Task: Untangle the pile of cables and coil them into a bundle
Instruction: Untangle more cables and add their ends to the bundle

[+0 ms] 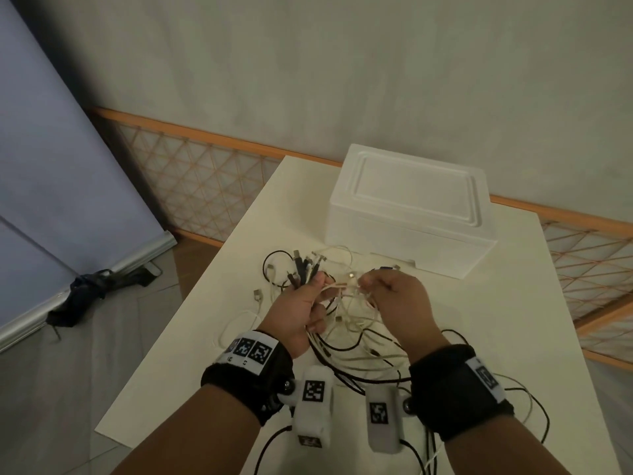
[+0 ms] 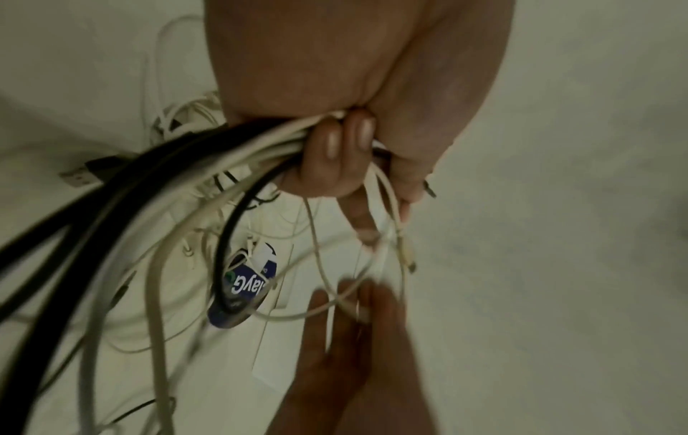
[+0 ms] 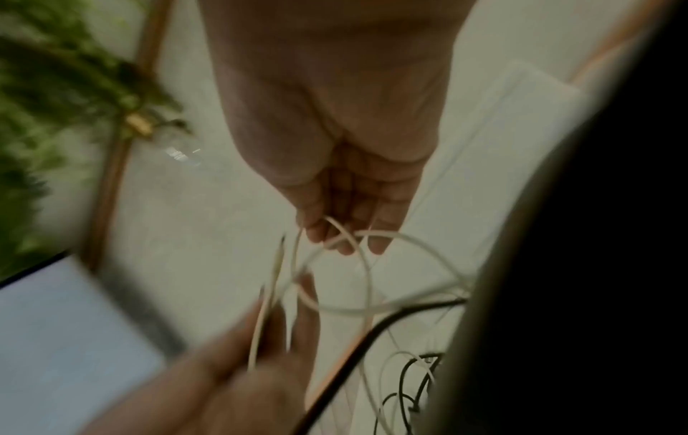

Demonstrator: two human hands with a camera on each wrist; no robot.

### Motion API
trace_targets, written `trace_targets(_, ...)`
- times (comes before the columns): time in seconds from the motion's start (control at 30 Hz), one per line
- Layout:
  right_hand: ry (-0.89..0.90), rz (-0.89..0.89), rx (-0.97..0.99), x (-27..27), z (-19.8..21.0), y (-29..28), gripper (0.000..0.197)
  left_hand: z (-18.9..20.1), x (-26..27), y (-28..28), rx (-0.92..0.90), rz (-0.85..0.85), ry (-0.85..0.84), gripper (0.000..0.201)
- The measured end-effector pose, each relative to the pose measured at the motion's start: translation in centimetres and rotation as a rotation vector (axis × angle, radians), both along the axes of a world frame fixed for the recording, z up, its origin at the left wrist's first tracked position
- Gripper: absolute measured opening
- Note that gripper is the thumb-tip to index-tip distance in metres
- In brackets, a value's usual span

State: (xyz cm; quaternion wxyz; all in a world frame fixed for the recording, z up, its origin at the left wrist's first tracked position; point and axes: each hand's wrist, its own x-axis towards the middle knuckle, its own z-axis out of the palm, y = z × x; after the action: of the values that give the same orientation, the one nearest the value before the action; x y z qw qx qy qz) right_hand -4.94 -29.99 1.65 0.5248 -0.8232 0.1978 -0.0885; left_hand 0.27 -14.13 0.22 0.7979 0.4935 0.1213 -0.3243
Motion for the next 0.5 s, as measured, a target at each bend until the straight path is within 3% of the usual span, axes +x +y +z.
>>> trace_targets(0.1,-0.177,-0.309,0.431,-0.5,-0.1,-3.1,0.014,-2.0,1.1,2.3,0.063,0.158,0.125,0.031)
trace_targets(0.17,-0.153,-0.363,0.592,-1.3,0.7,-4.7,0.017,-3.8,1.6,4.0,0.150,0.195,0.159,0.031)
trace_targets(0.23,-0.080,-0.254,0.557,-1.6,1.7,-4.8,0.016,-4.6,1.5,4.5,0.248,0.130,0.166,0.034)
trace_targets(0.33,-0.012,-0.111,0.383,-1.2,2.3,-3.1,0.017,-3.5,0.3,3.5,0.312,-0.139,0.147,0.038)
trace_targets(0.4,-0.025,-0.049,0.363,-0.8,2.4,-2.2,0.017,-1.7,-0.6,2.6,0.134,-0.251,0.172,0.037)
trace_targets(0.5,-0.024,0.039,0.333,-0.7,2.8,-1.3,0.018,0.5,-0.9,1.4,-0.298,-0.082,0.171,0.024)
